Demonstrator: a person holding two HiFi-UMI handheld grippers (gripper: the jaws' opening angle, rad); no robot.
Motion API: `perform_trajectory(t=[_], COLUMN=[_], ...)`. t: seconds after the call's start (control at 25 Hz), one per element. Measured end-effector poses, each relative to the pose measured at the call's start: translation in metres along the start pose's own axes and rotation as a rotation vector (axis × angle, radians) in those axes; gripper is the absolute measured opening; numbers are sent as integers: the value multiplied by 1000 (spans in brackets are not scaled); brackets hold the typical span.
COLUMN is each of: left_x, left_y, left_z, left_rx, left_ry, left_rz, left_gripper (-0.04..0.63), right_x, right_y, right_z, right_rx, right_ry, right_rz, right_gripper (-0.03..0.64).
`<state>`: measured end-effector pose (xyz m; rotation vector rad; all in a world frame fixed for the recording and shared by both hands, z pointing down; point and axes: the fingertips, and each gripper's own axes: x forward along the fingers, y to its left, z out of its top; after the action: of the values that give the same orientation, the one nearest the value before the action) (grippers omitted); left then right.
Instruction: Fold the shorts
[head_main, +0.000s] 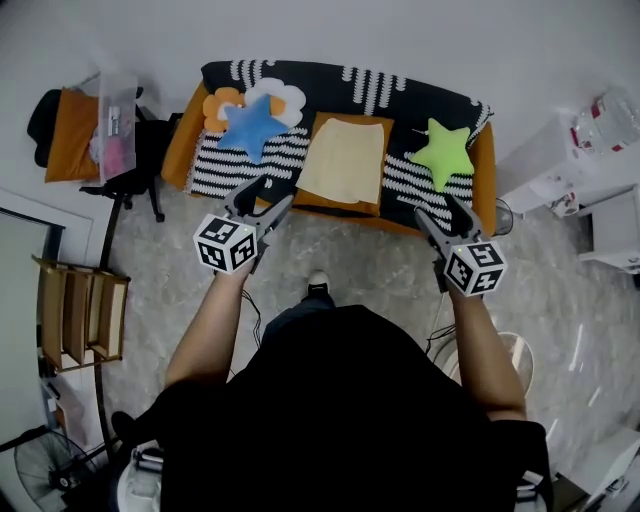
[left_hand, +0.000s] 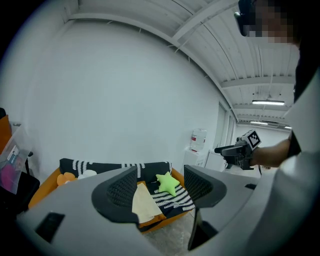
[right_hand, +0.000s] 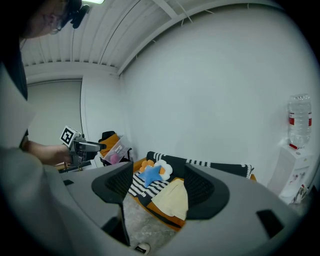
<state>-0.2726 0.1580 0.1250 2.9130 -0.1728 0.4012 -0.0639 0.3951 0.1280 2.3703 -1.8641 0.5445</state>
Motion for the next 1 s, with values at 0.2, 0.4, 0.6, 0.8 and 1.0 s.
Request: perform_trajectory(t=[0.2,0.4,0.6,0.8,1.0], left_x=[26,47,67,86,99], left_y=[24,48,70,93,113], left_z=[5,10,14,20,25], left_rx=[-4,-7,-8,-13,-17], left_ry=[15,35,50,52,56], left_rz=[-20,-28,-42,-59,-77], left_gripper=[311,311,311,311,310], right_x=[30,59,85,112,134], right_y=[-12,-24,-28,-29,-26], right_z=[3,9,15,21,28], right_rx=[11,16,16,7,2], right_ry=[12,28,44,66,82], right_rz=[-11,-19,-14,-14,-13], right_gripper=[331,337,344,345,345])
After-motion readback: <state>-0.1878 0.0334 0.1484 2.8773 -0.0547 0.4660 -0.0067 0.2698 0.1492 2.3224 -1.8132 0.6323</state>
